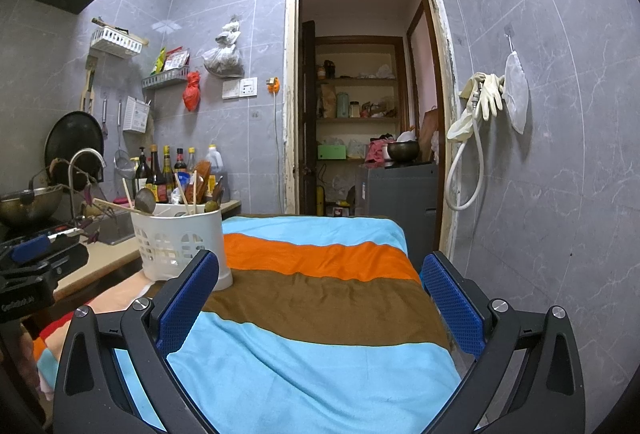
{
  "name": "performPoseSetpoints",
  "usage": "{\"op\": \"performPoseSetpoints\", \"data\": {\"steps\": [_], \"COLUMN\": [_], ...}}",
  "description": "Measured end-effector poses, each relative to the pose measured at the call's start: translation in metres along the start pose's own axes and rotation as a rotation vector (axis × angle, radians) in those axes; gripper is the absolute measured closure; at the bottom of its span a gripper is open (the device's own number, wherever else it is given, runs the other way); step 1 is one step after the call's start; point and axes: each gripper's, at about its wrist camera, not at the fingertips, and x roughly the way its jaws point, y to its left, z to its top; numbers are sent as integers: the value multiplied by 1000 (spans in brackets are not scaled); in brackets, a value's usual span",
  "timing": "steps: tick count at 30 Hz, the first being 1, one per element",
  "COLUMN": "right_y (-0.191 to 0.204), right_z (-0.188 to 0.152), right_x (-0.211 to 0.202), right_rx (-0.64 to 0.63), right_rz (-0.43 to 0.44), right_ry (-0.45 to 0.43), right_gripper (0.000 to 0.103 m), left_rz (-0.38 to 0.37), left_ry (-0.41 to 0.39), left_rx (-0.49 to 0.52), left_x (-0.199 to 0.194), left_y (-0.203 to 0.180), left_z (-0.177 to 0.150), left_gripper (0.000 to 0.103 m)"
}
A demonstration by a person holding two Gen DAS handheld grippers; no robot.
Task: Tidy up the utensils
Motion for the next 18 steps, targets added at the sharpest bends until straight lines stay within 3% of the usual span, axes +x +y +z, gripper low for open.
{"op": "performPoseSetpoints", "data": {"steps": [4,18], "right_y": [0,1], "right_z": [0,0], "right_x": [0,0], "right_rx": [1,1], "right_rz": [-1,-1], "right_ry": [0,1], "right_gripper": [0,0], "left_rz": [-30,-14], "left_ry": [4,3], "left_rx": [-17,-18], "left_x": [-2,-3], "left_y": [-1,3], "left_z": [1,7], "left_gripper": [5,5]}}
